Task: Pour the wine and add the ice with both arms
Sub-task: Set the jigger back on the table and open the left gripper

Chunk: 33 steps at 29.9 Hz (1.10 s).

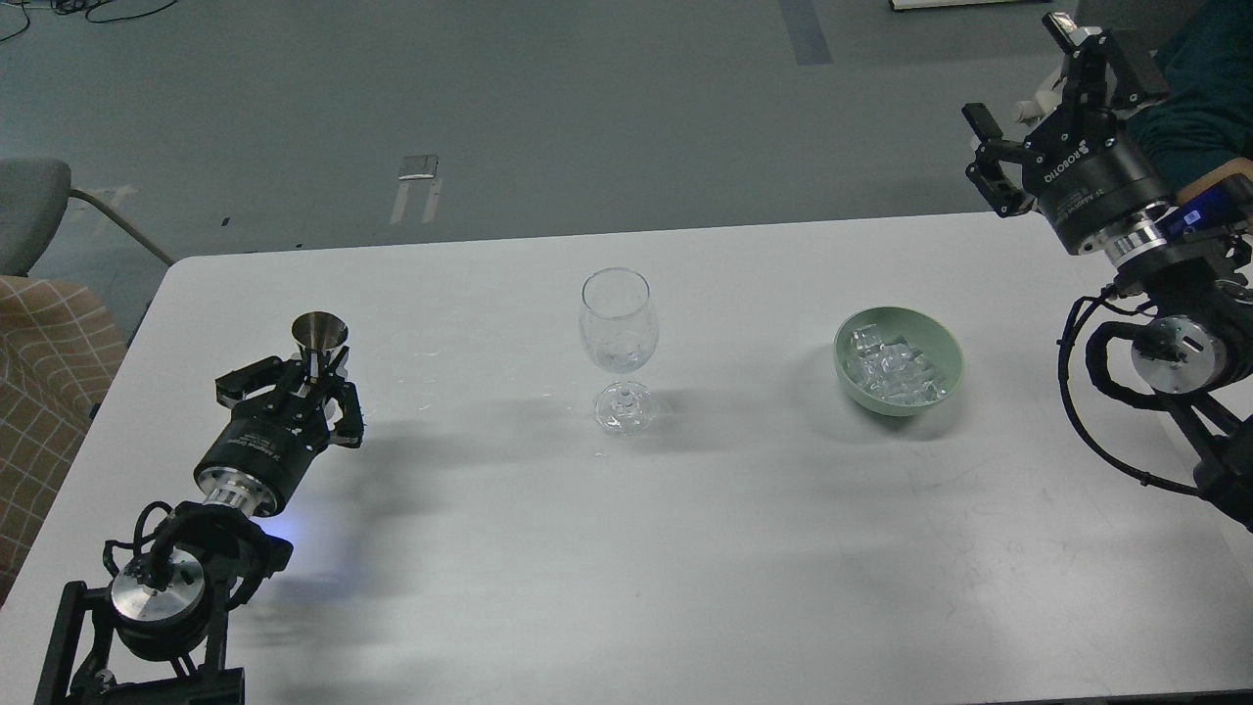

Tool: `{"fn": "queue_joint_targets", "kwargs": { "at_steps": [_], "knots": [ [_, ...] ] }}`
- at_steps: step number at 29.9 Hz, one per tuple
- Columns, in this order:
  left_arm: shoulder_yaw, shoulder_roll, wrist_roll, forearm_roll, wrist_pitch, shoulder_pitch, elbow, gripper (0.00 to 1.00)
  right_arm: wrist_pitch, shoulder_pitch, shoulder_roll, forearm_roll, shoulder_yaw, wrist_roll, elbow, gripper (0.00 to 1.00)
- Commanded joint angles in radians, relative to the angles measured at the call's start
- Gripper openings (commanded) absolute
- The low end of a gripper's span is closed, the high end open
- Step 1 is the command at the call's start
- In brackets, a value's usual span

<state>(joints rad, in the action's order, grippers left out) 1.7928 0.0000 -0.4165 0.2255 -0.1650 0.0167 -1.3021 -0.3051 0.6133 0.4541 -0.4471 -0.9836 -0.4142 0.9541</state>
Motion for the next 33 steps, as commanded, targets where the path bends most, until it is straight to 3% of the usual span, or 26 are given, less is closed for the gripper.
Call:
{"fn": "queue_joint_targets", "kwargs": {
  "at_steps": [1,13,17,25,33],
  "knots": [
    [0.000,0.000,0.001,0.000,-0.002,-0.003,0.024,0.29,0.007,-0.006,-0.003,-0.013,0.000,0.000,0.000,1.00],
    [-0.009,0.000,0.008,0.000,-0.002,-0.003,0.038,0.39,0.012,-0.009,-0.003,-0.015,0.000,0.000,0.002,1.00],
    [-0.012,0.000,0.008,0.001,-0.002,-0.003,0.041,0.54,0.012,-0.010,-0.003,-0.015,-0.001,0.002,0.002,1.00],
    [-0.012,0.000,0.010,0.001,-0.002,-0.001,0.052,0.64,0.012,-0.009,-0.003,-0.015,-0.001,0.002,0.002,1.00],
    [-0.010,0.000,0.010,0.001,-0.001,-0.001,0.053,0.85,0.012,-0.009,-0.003,-0.015,-0.003,0.000,0.002,1.00]
  ]
}}
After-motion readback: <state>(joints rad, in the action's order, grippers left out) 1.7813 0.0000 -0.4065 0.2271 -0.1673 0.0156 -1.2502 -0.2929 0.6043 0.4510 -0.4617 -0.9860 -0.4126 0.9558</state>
